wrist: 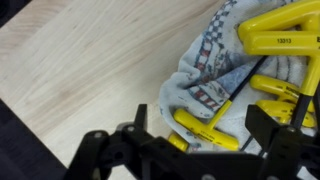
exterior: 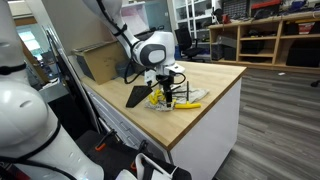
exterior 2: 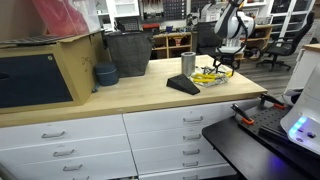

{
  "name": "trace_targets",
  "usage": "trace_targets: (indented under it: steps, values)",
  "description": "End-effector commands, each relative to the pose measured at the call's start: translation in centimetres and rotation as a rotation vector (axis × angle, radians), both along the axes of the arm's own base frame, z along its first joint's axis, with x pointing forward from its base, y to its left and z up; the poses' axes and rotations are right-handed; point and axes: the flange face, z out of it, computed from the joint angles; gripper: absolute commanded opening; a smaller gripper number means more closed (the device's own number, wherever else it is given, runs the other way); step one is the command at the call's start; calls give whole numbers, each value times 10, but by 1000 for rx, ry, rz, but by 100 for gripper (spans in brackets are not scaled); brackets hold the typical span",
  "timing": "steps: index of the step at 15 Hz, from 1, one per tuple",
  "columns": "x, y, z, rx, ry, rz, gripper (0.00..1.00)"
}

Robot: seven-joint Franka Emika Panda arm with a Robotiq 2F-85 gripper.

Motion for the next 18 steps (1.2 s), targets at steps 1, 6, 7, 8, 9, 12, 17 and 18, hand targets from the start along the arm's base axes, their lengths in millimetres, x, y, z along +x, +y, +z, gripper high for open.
trace_targets:
  steps: [1,6,7,8,9,12,17,18]
  values:
    - [8,7,-6,12,19,-97,100]
    - [16,10,-3,1,13,-145,100]
    - [17,10,-3,-2,12,-147,100]
    - [18,9,-4,-1,12,-151,100]
    - [17,9,-4,0,11,-157,100]
    - [18,7,-2,-1,6,-161,100]
    - [23,2,-1,-21,-9,-161,100]
    - [25,3,-1,-26,-15,-160,100]
